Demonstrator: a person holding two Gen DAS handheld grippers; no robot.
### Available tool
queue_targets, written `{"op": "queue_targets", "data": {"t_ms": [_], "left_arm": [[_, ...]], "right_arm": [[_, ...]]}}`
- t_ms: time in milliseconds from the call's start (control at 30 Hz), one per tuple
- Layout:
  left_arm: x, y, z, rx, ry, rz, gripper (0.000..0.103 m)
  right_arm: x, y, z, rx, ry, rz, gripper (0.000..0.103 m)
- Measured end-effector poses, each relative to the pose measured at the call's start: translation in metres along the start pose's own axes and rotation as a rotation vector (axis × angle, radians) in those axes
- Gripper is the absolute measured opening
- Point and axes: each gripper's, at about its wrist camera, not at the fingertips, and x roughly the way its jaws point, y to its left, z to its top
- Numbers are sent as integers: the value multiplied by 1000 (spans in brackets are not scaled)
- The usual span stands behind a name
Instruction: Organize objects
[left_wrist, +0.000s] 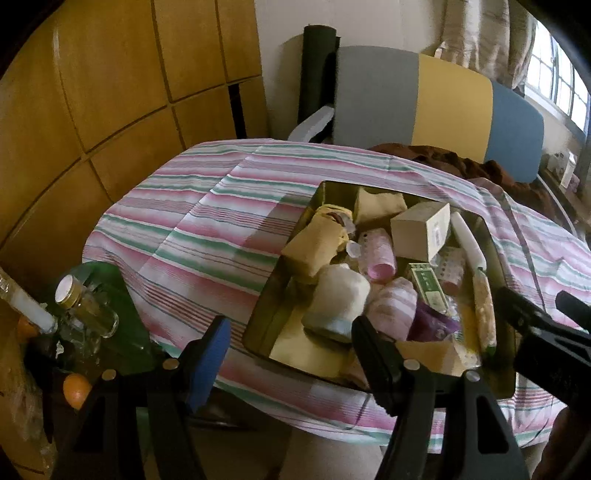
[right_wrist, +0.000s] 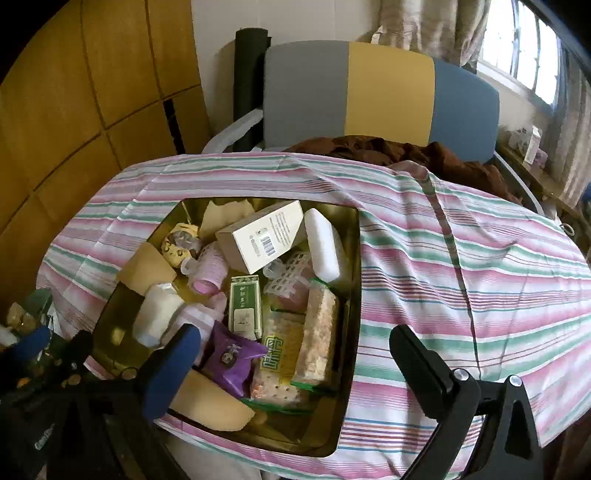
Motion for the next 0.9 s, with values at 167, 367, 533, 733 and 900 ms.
{"op": "queue_targets", "data": {"t_ms": [167,367,533,733,900], "left_arm": [[-3,-7,-1,27,-1,-9,69],[-1,-7,-2,17,15,-32,69],[-3,-8,-2,32,9,-31,69],[-6,0,3,11,-8,-20,69],[-5,-1,4,19,-13,-17,69]], "right_arm": [[-3,-2,0,-2,-25,-29,103],[-2,-7,1,19,-29,-41,103],[-1,-6,-1,9,-25,-41,103],[-1,-2,-3,-13,-30,-54,103],[2,-2,-5,-13,-14,-49,103]]}}
